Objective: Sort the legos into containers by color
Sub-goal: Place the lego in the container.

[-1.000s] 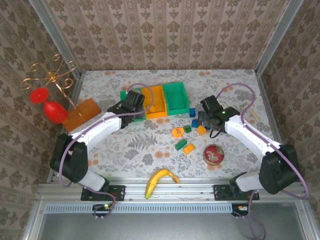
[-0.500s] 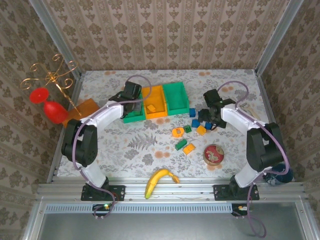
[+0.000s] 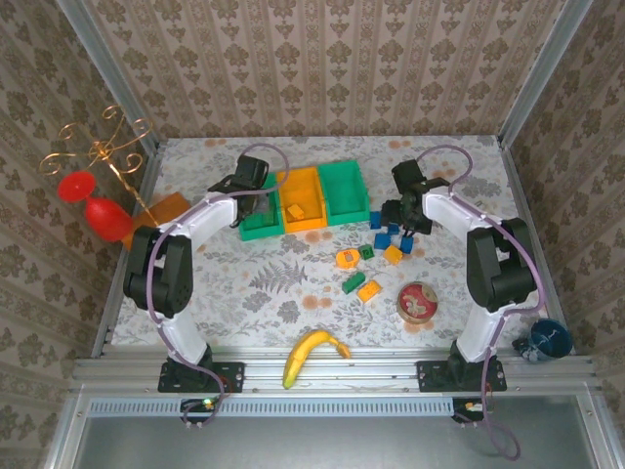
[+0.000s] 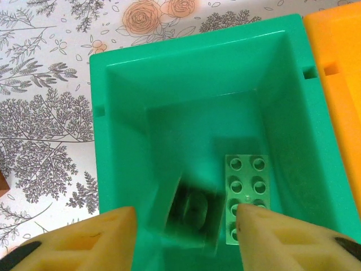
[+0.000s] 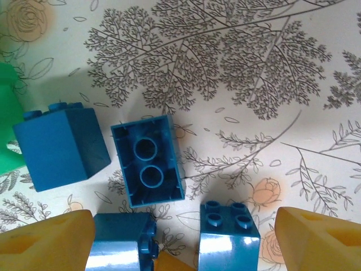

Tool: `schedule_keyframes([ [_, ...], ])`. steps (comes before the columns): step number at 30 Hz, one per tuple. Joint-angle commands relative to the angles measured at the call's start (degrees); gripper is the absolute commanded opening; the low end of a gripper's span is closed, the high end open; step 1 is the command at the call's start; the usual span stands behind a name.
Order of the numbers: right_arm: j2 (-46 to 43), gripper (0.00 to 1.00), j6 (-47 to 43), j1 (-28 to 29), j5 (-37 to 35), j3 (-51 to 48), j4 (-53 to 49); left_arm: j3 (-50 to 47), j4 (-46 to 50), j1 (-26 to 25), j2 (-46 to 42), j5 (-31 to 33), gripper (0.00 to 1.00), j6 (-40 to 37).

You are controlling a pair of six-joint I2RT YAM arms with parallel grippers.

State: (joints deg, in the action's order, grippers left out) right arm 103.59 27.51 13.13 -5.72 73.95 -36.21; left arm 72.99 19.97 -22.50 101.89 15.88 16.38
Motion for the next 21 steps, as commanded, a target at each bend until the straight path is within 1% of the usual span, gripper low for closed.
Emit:
schedule_keyframes([
  [1, 0.9, 0.84, -1.5, -0.4, 1.2, 1.8, -0.7, 2.0, 0.4, 0.2, -0.1, -0.6, 0.53, -0.7],
  [7, 0.7, 0.84, -1.9, -0.6, 1.1, 2.4, -1.0, 0.9, 0.6, 0.1, -2.7, -1.5, 0.58, -0.3],
  [14, -0.1, 0.83, -2.4, -0.8, 1.1, 2.7, -1.7, -1.4, 0.6, 0.1, -8.3, -2.4, 0.67, 0.2],
  [19, -0.8, 0.83, -2.7, -0.9, 1.1, 2.7, -2.0, -4.5, 0.4, 0.1, -13.6, -3.6, 0.77, 1.2],
  [21, -0.8, 0.83, -2.6, -0.9, 1.3, 2.7, -2.1, -6.2, 0.3, 0.1, -16.2, -3.7, 0.83, 1.8],
])
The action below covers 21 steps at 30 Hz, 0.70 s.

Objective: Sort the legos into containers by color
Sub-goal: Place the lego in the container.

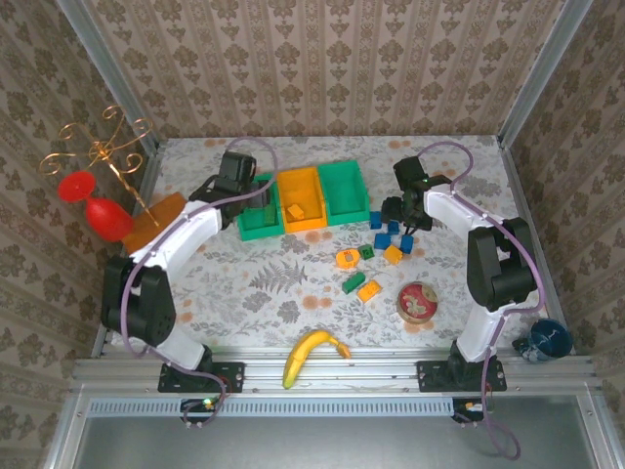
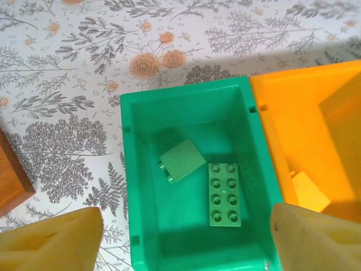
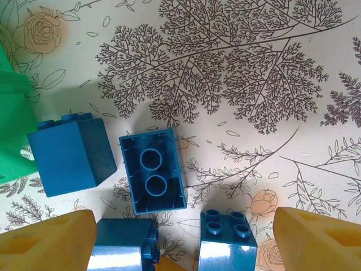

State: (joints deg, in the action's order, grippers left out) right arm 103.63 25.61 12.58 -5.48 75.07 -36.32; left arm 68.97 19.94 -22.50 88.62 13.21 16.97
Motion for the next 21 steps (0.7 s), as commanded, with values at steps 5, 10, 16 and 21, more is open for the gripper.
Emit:
schedule_keyframes([
  [5, -0.9, 0.82, -0.9, -0.3, 1.1, 1.7, -2.2, -6.7, 0.5, 0.1, -9.4, -0.5, 0.99, 2.6],
  [10, -0.9, 0.82, -0.9, -0.3, 1.3, 1.7, -2.2, -11.6, 0.7, 0.1, -16.3, 0.0, 1.00, 4.2],
  [16, -0.3, 0.82, -1.3, -0.3, 1.9, 2.2, -2.5, -16.6, 1.4, 0.3, -22.8, 0.9, 1.00, 5.5],
  [21, 0.2, 0.81, -1.6, -0.3, 2.2, 2.9, -2.7, -19.3, 1.4, 0.6, -25.7, 0.7, 1.00, 6.4],
])
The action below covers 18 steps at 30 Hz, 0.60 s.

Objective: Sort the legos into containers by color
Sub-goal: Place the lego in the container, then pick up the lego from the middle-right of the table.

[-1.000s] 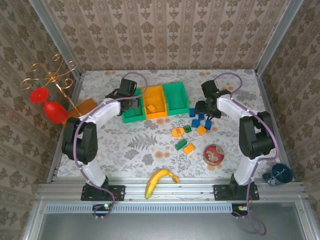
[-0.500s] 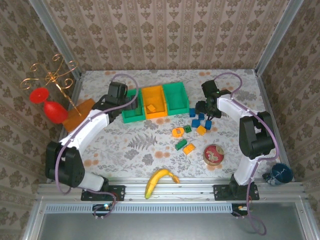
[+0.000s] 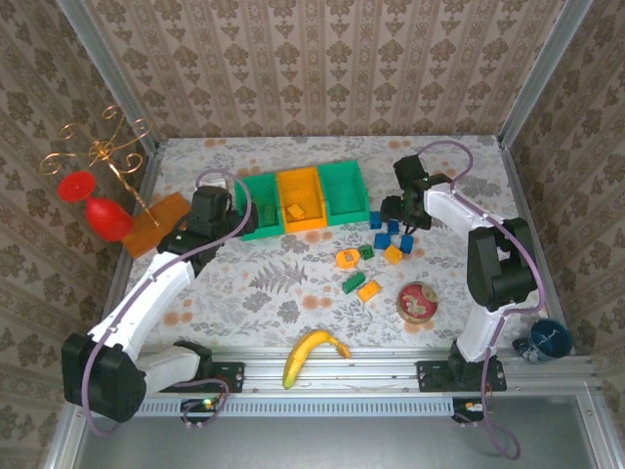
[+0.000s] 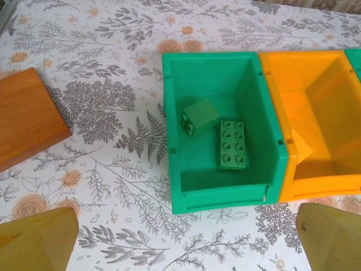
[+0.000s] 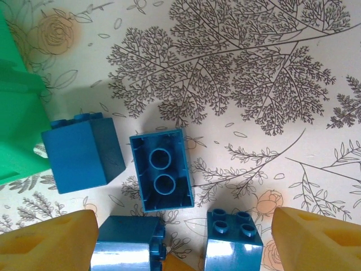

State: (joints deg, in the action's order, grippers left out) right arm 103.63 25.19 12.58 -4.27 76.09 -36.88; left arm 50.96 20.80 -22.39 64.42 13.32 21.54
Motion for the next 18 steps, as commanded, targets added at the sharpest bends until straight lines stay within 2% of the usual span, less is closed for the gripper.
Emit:
schedule_keyframes([
  [1, 0.3, 0.82, -1.2, -0.3, 1.0, 2.1, -2.3, -1.6, 0.5, 0.5, -1.7, 0.4, 1.00, 2.0],
  [11, 2.8, 0.80, -2.2, -0.4, 1.4, 4.5, -3.1, -2.1, -0.4, 0.7, -1.2, -0.6, 1.00, 2.4],
  [18, 5.4, 0.76, -2.8, -0.4, 2.0, 6.6, -3.5, -2.1, -0.5, 0.7, -0.2, -1.0, 1.00, 2.4],
])
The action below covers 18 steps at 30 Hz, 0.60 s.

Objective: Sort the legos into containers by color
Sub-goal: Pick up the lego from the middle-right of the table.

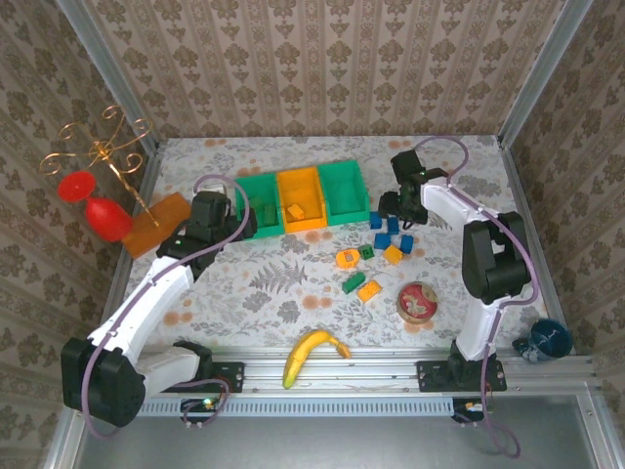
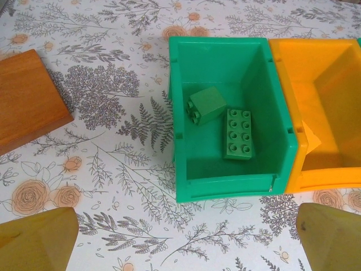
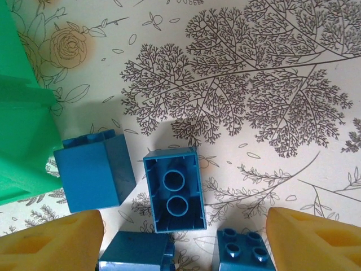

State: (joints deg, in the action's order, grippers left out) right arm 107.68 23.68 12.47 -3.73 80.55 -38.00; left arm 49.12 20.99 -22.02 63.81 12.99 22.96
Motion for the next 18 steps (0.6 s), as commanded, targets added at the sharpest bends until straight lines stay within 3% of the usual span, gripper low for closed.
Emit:
schedule_keyframes([
  [1, 1.7, 0.76, -1.3, -0.3, 1.4, 2.3, -2.5, -0.3, -0.7, 0.4, 0.4, -0.7, 1.00, 1.0],
  [18, 5.8, 0.68, -1.2, -0.6, 1.1, 3.0, -2.9, -0.8, -1.3, 0.6, 1.8, -1.5, 1.00, 1.3],
])
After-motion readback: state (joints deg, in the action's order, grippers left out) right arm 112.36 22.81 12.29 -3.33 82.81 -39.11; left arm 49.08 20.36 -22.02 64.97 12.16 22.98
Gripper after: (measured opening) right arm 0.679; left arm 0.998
